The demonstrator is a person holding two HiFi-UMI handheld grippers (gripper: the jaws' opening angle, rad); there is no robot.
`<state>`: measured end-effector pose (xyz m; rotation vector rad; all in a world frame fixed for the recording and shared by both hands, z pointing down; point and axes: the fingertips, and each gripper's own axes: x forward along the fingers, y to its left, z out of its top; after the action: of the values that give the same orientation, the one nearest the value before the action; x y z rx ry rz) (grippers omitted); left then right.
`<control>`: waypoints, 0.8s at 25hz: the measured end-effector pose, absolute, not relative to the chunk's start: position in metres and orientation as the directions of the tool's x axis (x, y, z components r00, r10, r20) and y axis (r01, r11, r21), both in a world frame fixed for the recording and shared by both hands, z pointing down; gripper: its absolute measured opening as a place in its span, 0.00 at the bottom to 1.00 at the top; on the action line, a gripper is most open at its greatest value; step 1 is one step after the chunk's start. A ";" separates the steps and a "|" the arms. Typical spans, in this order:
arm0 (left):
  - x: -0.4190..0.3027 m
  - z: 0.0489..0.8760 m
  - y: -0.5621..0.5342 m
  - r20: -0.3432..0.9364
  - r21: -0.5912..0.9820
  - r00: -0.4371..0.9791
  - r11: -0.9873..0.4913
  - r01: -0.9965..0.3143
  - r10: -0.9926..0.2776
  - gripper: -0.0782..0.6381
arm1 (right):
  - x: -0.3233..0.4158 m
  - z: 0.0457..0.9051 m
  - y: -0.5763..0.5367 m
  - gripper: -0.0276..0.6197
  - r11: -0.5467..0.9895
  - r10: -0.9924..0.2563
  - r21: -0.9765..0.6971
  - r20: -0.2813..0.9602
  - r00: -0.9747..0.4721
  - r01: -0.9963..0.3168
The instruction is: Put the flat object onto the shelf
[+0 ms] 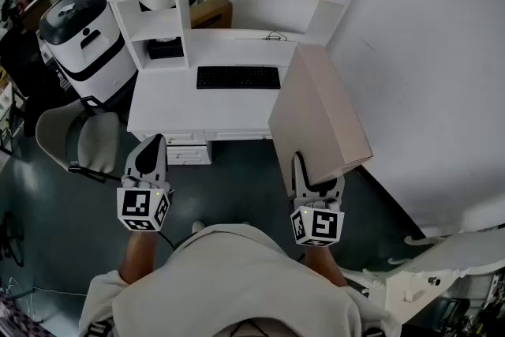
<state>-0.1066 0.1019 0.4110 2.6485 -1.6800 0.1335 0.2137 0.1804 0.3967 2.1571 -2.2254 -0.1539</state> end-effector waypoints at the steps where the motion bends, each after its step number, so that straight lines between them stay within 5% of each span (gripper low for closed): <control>1: -0.107 0.412 0.102 0.075 -0.044 0.424 -0.427 -0.903 -0.903 0.10 | 0.214 0.397 0.180 0.47 0.028 -0.999 0.099 -0.041 -0.032 -0.995; 20: -0.088 0.417 0.104 0.094 -0.053 0.399 -0.405 -0.913 -0.912 0.10 | 0.233 0.403 0.174 0.47 0.054 -0.998 0.097 -0.033 -0.057 -0.994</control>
<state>-0.0876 0.1040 0.4173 2.6213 -1.7097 0.1692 0.2328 0.1735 0.4032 2.1271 -2.2490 -0.1453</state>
